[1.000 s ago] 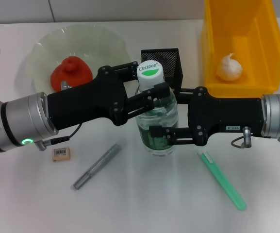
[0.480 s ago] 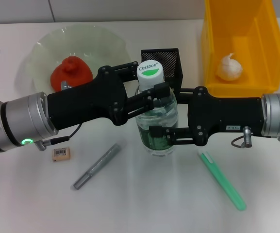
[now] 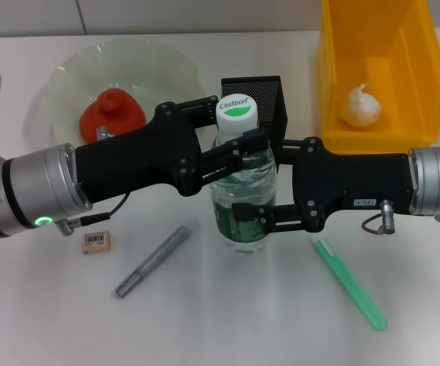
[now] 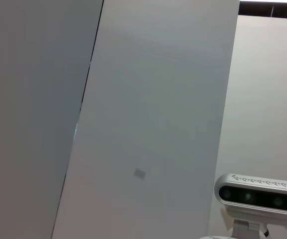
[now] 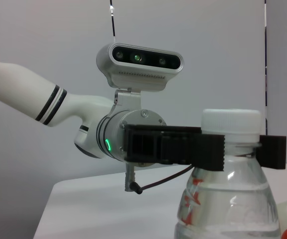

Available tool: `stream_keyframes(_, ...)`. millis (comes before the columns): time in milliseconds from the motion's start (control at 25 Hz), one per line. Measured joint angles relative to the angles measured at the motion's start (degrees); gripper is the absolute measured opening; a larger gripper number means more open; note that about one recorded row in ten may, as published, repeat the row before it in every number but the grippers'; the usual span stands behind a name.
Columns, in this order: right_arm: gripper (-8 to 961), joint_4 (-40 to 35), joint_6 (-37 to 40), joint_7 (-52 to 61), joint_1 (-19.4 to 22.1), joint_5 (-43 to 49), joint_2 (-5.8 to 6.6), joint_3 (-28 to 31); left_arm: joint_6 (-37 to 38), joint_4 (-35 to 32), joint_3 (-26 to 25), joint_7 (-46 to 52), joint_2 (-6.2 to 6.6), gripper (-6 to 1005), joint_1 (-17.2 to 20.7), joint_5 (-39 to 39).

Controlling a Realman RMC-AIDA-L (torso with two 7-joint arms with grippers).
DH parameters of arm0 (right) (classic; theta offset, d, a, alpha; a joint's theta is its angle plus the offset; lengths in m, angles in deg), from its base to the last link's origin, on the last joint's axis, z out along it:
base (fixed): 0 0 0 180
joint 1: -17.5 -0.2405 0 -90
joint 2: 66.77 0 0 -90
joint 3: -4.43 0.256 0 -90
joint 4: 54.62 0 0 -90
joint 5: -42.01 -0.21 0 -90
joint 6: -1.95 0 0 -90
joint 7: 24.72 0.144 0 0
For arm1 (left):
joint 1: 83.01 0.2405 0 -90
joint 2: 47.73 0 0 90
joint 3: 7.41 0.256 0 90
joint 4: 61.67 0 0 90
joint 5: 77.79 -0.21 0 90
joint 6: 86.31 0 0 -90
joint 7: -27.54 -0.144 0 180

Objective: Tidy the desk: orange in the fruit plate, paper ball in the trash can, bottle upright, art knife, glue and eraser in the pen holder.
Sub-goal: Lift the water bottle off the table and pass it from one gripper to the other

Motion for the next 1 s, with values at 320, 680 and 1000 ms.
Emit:
stream_keyframes(320, 733, 0.14, -0.37, -0.08, 0.01, -0.65, -0.05, -0.01, 0.0, -0.03, -0.14, -0.01, 0.0, 453, 0.01, 0.08)
stream_keyframes(680, 732, 1.69, -3.72, -1.29, 0.64, -0.87, -0.05, 0.08, 0.13, -0.93, -0.52, 0.41, 0.16, 454, -0.16, -0.02)
stream_keyframes(1000, 730, 2.72, -4.15, -2.34, 0.76, -0.87, -0.01, 0.09, 0.28, -2.4, -0.92, 0.74, 0.18, 454, -0.37, 0.21)
